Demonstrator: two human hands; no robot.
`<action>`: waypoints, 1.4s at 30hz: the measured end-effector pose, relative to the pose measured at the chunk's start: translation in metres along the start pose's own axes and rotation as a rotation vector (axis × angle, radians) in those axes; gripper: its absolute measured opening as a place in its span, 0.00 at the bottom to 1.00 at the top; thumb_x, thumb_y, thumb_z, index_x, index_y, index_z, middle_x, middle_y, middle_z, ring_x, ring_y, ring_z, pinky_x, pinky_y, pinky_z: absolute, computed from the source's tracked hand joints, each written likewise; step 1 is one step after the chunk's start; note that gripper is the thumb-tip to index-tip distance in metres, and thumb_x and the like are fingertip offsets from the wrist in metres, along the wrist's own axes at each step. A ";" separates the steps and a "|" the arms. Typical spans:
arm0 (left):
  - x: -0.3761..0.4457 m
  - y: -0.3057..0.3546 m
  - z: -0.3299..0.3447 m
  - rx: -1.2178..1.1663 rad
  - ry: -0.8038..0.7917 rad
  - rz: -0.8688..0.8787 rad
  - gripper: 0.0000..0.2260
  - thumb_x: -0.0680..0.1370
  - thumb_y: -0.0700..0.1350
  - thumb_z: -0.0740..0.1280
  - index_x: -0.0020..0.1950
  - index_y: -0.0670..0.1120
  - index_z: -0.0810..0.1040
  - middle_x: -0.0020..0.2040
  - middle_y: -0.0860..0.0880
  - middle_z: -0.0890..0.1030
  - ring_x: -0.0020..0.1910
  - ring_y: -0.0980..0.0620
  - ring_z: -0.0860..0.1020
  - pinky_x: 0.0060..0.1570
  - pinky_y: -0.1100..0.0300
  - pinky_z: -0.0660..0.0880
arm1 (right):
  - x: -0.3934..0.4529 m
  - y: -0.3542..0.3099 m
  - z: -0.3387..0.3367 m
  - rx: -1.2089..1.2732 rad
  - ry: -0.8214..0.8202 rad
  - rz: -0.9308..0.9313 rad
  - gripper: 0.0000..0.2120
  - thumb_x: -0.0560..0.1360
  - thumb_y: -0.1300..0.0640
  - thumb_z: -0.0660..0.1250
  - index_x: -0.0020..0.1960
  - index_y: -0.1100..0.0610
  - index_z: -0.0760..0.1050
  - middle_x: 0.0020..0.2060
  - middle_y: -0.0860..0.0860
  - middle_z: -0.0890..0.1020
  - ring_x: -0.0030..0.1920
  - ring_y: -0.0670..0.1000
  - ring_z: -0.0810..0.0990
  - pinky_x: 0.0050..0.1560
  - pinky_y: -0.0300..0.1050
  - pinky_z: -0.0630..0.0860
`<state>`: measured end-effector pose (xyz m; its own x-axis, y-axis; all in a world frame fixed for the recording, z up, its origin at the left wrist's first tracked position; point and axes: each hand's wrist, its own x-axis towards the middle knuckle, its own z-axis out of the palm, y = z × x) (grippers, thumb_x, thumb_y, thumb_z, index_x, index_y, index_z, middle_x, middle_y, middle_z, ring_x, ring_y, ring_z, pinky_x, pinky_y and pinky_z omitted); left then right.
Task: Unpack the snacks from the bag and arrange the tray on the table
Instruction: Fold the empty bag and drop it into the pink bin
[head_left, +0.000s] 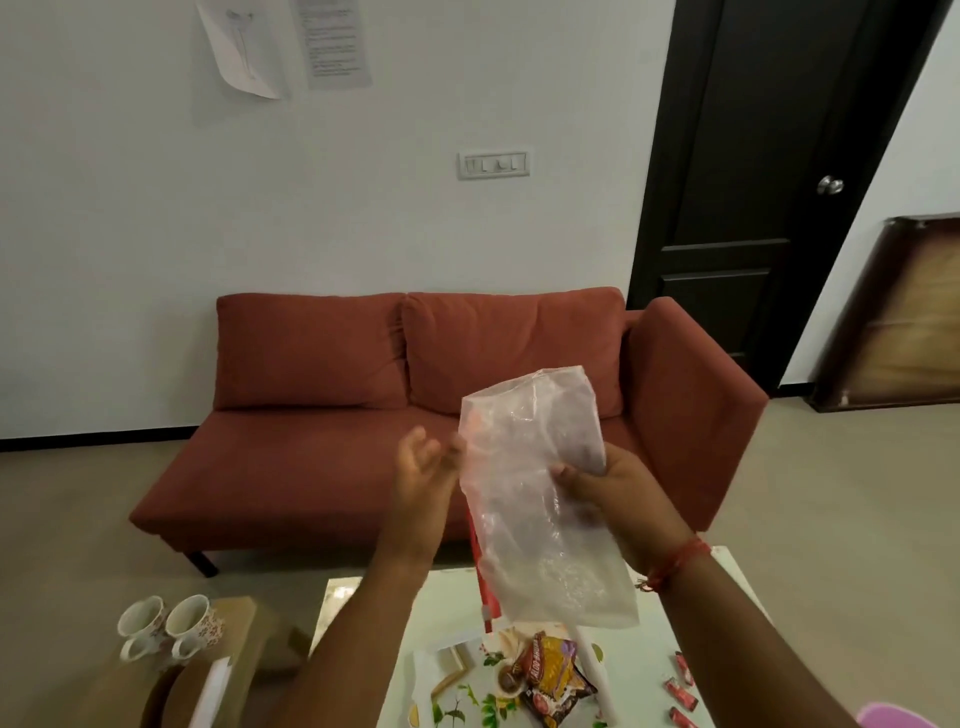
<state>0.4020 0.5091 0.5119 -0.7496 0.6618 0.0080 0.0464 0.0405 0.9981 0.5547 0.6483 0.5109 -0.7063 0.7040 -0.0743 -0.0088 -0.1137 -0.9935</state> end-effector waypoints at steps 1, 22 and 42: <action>-0.004 -0.007 0.004 -0.015 -0.112 -0.083 0.46 0.64 0.74 0.67 0.77 0.58 0.56 0.68 0.57 0.71 0.65 0.52 0.73 0.64 0.47 0.71 | 0.000 0.002 0.001 0.061 0.010 0.023 0.10 0.76 0.61 0.70 0.57 0.62 0.79 0.49 0.63 0.85 0.47 0.63 0.84 0.49 0.62 0.82; -0.008 -0.015 0.049 0.184 -0.176 0.103 0.08 0.81 0.44 0.64 0.54 0.59 0.77 0.56 0.57 0.79 0.54 0.56 0.78 0.49 0.61 0.79 | -0.012 0.011 -0.055 -0.781 0.062 -0.241 0.21 0.76 0.59 0.71 0.68 0.53 0.73 0.51 0.49 0.79 0.49 0.49 0.78 0.49 0.31 0.73; 0.001 -0.041 0.102 0.353 -0.175 0.120 0.09 0.82 0.48 0.61 0.43 0.47 0.72 0.37 0.48 0.76 0.37 0.51 0.73 0.37 0.52 0.73 | -0.024 0.029 -0.106 -0.144 0.190 -0.058 0.07 0.78 0.55 0.67 0.56 0.52 0.73 0.48 0.51 0.84 0.47 0.52 0.84 0.47 0.51 0.82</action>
<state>0.4668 0.5850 0.4651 -0.6029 0.7936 0.0819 0.3731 0.1898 0.9082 0.6463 0.7024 0.4746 -0.5620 0.8269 -0.0184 0.0657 0.0224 -0.9976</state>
